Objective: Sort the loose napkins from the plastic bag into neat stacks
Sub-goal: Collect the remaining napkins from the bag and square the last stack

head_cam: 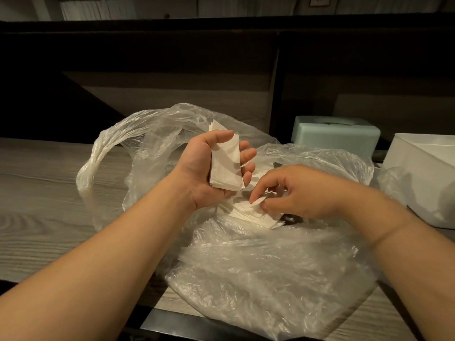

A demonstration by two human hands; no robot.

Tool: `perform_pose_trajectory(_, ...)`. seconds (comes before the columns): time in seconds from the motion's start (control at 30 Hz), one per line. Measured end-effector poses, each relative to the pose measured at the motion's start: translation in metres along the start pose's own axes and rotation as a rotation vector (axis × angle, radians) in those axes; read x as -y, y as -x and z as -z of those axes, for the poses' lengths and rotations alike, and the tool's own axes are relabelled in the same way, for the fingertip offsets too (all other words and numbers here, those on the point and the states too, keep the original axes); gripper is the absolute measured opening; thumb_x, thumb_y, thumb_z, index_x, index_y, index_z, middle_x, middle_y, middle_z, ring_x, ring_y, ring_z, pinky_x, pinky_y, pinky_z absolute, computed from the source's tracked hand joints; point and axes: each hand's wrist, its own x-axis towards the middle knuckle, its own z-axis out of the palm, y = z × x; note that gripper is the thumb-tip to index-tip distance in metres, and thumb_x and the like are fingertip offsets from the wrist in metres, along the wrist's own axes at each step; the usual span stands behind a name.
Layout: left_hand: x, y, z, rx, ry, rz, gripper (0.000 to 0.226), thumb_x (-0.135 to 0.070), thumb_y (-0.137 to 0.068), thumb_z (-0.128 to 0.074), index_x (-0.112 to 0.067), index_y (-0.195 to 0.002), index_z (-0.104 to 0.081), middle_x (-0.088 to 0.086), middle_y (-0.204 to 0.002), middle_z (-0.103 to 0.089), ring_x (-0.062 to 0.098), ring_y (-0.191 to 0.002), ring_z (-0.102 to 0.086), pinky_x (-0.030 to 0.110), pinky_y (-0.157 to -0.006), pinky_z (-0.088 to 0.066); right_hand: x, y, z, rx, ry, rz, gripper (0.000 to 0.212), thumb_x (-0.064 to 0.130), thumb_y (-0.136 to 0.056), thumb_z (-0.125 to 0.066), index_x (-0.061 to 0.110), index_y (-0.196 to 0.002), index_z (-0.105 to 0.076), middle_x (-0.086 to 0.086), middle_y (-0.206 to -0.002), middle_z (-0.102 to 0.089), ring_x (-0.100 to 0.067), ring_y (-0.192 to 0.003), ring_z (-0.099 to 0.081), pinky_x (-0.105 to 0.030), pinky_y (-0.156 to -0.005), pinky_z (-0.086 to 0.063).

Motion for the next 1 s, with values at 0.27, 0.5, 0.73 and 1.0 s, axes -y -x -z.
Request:
perform_pose_trajectory(0.27, 0.001, -0.001, 0.001, -0.016, -0.01, 0.01, 0.043, -0.029, -0.081, -0.062, -0.011, -0.12, -0.064, 0.007, -0.104, -0.069, 0.022, -0.08, -0.062, 0.034, -0.077, -0.049, 0.002, -0.001, -0.003, -0.089, -0.024, -0.01, 0.01, 0.042, -0.096, -0.064, 0.043, -0.092, -0.072, 0.025, -0.089, -0.068, 0.002, -0.083, -0.063, -0.022, -0.079, -0.053)
perform_pose_trajectory(0.5, 0.001, -0.005, 0.003, -0.085, -0.015, -0.011, 0.042, -0.03, -0.087, -0.063, -0.007, -0.122, -0.068, 0.011, -0.105, -0.073, 0.024, -0.085, -0.066, 0.035, -0.083, -0.054, 0.005, -0.001, -0.002, -0.134, -0.229, -0.013, 0.004, 0.037, -0.094, -0.07, 0.039, -0.097, -0.071, 0.015, -0.099, -0.073, -0.012, -0.088, -0.07, -0.038, -0.085, -0.06)
perform_pose_trajectory(0.73, 0.001, -0.007, 0.004, -0.093, -0.012, 0.002, 0.043, -0.029, -0.086, -0.063, -0.008, -0.123, -0.067, 0.01, -0.105, -0.071, 0.022, -0.085, -0.064, 0.034, -0.083, -0.052, 0.009, 0.001, -0.004, -0.083, -0.186, -0.008, 0.041, 0.009, -0.079, -0.082, 0.041, -0.101, -0.069, 0.017, -0.099, -0.071, -0.006, -0.085, -0.069, -0.027, -0.076, -0.061)
perform_pose_trajectory(1.0, -0.001, -0.004, 0.005, 0.026, -0.041, 0.021, 0.047, -0.033, -0.083, -0.063, -0.008, -0.122, -0.063, 0.011, -0.109, -0.067, 0.028, -0.095, -0.065, 0.043, -0.104, -0.047, 0.012, 0.005, 0.008, -0.221, -0.586, 0.134, 0.012, 0.022, -0.083, -0.076, 0.02, -0.095, -0.075, 0.011, -0.102, -0.076, -0.008, -0.094, -0.069, -0.026, -0.085, -0.055)
